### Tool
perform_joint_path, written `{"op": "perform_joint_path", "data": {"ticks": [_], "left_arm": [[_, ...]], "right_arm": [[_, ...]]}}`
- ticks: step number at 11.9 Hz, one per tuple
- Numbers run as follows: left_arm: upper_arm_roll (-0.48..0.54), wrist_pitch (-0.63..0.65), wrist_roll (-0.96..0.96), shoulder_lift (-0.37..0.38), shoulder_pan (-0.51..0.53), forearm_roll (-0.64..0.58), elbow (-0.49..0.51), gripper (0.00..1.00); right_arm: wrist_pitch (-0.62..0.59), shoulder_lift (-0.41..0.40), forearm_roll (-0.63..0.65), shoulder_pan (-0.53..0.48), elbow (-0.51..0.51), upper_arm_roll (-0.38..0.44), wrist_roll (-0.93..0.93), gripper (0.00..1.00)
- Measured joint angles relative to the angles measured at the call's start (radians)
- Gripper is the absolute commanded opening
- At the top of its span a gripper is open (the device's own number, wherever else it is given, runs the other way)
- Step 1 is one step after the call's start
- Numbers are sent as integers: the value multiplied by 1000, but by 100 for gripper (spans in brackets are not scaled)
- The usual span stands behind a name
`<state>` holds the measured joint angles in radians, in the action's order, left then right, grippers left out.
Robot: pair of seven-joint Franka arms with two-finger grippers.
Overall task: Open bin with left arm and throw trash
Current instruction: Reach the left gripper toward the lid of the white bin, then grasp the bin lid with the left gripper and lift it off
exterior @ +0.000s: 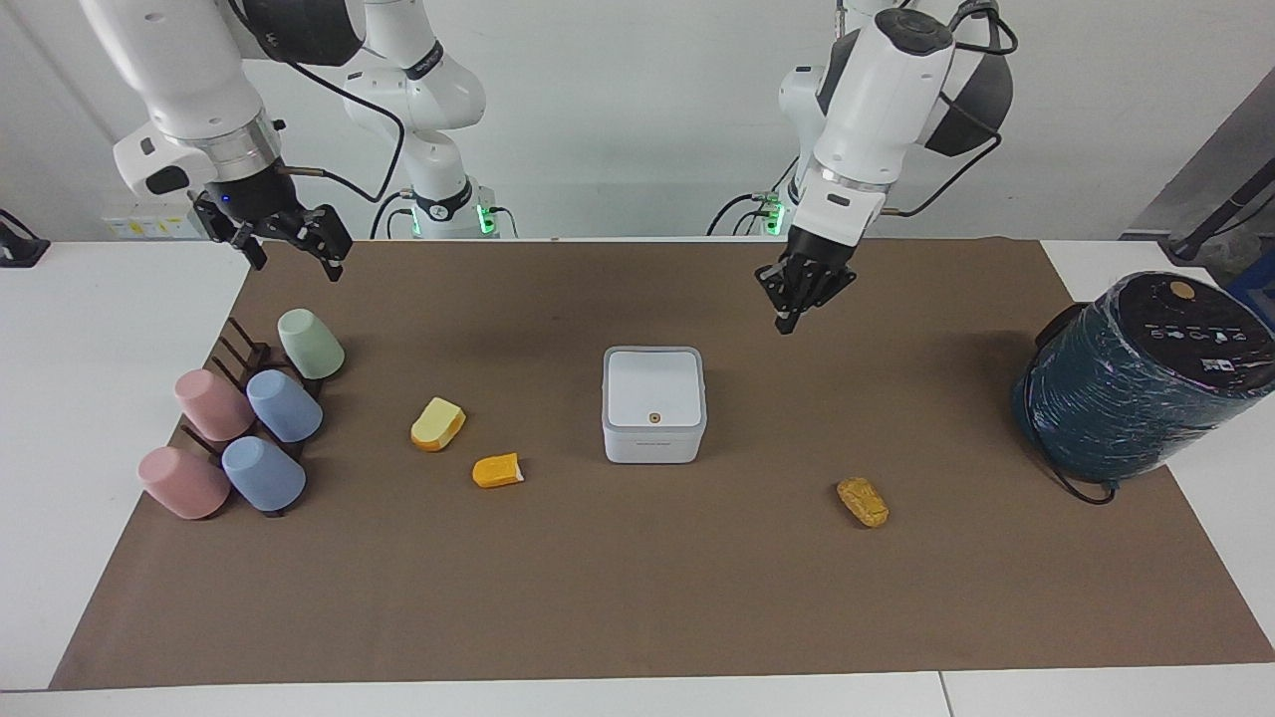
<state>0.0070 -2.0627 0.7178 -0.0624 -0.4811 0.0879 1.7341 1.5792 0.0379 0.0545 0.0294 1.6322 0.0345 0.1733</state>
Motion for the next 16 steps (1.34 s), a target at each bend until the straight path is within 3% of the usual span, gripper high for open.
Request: {"op": "perform_joint_path", "data": {"ticks": [4,7,16], "left_arm": [[-1,-209,100,-106,-51,32,8,0],[-1,-323,102,-143,-58,73,19,0],[-1,-399,114,-241,-131,78,50,0]], "right_arm": [[0,0,0,0,0,0,0,100],[0,0,0,0,0,0,0,100],[0,0,0,0,0,1,0,100]]}}
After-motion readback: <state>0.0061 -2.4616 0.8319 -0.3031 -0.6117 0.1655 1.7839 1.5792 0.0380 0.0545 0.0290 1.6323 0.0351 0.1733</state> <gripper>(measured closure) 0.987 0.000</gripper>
